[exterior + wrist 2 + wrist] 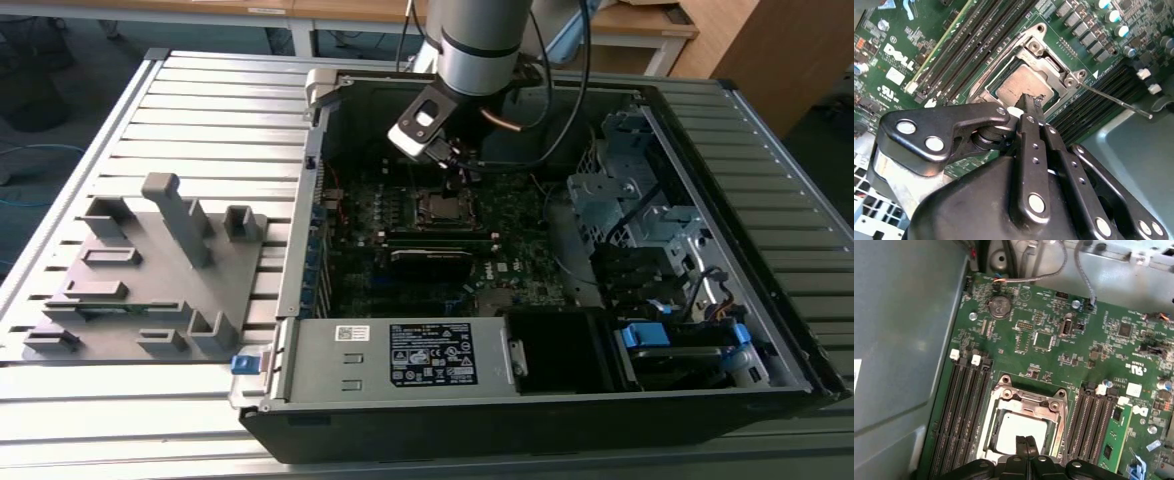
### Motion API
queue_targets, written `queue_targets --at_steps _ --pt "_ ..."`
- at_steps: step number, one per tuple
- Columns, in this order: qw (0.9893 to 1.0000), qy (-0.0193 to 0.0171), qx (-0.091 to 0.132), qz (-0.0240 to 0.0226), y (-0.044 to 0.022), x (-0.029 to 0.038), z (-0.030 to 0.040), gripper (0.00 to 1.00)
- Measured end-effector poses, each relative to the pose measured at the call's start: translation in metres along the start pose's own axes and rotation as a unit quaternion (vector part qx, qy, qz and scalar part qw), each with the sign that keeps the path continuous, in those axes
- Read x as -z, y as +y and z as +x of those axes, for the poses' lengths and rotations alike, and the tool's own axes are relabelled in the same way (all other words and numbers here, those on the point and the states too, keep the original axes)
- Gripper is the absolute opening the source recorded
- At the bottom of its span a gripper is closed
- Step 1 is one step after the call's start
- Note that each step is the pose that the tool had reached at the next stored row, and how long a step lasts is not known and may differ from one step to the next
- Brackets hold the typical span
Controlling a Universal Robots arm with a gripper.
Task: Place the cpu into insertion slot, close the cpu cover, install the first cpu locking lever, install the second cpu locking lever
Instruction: 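Close the cpu cover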
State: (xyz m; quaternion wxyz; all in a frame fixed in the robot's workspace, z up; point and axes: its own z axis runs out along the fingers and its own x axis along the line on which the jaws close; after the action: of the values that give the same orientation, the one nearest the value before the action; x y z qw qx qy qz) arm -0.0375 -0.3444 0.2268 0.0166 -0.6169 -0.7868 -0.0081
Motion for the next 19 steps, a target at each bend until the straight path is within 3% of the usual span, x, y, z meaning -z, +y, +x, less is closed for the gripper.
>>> queue_targets --at_steps 5,19 --pt "0.9991 -0.0004 0.043 0.0016 0.0 -0.0002 0.0 0.1" --pt "0.999 -0.0004 0.046 0.0017 0.0 -0.0002 0.0 0.1"
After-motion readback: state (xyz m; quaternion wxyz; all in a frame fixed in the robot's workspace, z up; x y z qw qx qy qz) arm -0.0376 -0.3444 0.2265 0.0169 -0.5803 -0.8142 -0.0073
